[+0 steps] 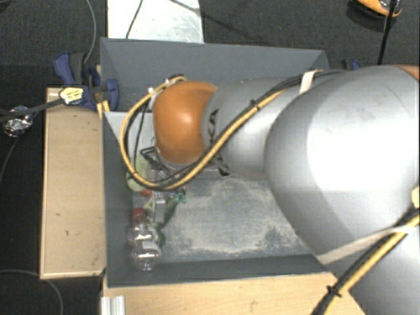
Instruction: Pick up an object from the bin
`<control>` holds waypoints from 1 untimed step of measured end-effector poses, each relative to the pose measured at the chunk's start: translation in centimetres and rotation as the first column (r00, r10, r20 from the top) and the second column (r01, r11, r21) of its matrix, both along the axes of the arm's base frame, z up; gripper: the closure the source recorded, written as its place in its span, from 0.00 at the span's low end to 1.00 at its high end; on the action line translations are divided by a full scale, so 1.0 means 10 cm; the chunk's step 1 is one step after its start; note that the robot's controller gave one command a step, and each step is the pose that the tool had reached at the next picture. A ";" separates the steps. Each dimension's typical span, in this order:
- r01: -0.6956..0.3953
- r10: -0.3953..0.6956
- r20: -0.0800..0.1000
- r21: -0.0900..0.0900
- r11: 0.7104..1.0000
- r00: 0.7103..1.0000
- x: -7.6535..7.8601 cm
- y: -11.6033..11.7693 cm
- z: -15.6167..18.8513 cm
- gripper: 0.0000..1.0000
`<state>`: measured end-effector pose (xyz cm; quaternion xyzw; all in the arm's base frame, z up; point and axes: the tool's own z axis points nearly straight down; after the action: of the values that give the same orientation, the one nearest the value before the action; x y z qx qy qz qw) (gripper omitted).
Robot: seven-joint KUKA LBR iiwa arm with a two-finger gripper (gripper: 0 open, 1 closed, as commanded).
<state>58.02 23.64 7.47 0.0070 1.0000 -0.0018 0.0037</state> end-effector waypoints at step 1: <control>0.007 -0.007 0.013 0.003 1.000 1.000 0.04 0.00 0.00 1.00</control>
Offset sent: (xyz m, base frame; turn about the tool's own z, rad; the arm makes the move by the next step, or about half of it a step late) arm 0.0000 0.0000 0.0000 0.0000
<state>58.40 23.62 7.45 0.0107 0.9999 -0.0005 0.0102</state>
